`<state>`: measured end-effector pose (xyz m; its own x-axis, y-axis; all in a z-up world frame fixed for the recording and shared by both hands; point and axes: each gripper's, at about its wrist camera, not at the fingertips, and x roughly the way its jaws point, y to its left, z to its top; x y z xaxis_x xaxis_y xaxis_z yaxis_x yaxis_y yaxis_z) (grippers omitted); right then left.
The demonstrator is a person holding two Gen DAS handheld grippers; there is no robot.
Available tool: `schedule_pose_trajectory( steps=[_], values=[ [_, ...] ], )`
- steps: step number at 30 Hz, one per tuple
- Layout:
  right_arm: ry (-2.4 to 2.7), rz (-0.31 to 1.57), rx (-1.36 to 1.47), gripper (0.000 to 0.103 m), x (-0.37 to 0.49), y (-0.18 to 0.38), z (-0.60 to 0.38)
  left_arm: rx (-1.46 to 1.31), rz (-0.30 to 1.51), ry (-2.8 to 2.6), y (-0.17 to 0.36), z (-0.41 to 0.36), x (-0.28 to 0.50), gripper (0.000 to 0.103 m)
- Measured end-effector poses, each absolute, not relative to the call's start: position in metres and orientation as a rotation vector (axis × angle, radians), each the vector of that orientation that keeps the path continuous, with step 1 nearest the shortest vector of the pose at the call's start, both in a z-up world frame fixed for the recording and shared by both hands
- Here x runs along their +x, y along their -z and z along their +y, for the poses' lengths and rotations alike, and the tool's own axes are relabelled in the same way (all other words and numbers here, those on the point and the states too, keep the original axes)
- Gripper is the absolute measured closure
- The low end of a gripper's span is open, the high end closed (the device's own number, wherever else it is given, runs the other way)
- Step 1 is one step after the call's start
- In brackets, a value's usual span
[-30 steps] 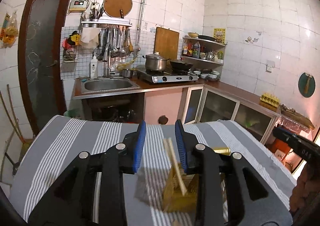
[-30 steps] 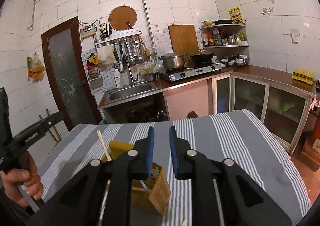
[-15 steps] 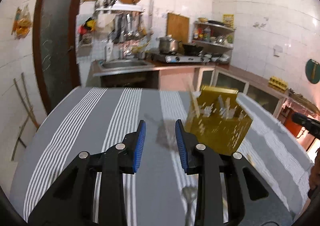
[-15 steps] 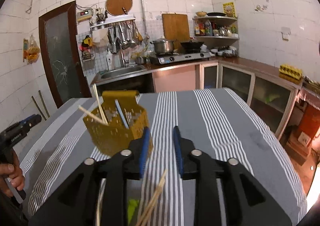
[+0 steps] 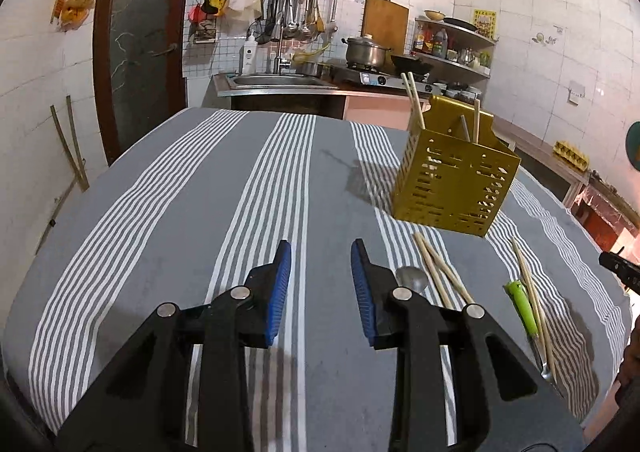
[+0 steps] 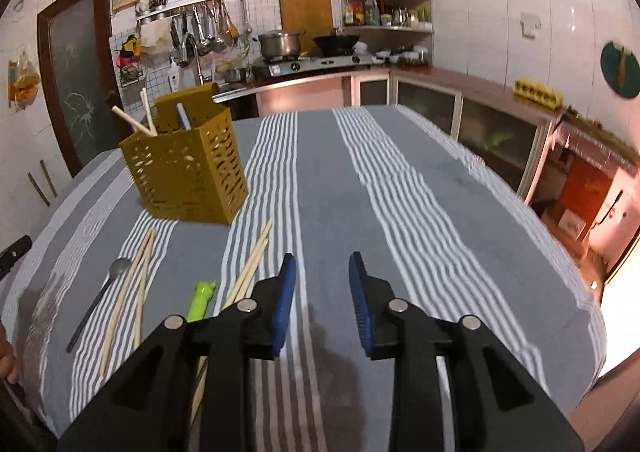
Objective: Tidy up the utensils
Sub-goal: 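Move the left gripper down to the metal spoon while the right gripper approaches the green frog fork, then close the left gripper on the metal spoon while the right gripper grasps the green frog fork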
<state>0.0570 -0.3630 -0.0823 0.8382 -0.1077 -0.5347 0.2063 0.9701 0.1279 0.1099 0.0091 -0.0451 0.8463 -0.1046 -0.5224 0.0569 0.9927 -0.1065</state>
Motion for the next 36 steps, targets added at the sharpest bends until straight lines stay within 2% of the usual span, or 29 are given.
schedule_pose_trajectory(
  steps=[18, 28, 36],
  values=[
    [0.069, 0.598, 0.153, 0.075, 0.069, 0.091, -0.331, -0.035, 0.693, 0.181, 0.072, -0.038, 0.129, 0.072],
    [-0.059, 0.751, 0.079, 0.075, 0.105, 0.113, -0.274, 0.045, 0.825, 0.271, 0.096, -0.072, 0.145, 0.072],
    [-0.065, 0.849, 0.084, 0.075, 0.127, 0.127, -0.268, 0.090, 0.924, 0.349, 0.111, -0.092, 0.164, 0.071]
  ],
)
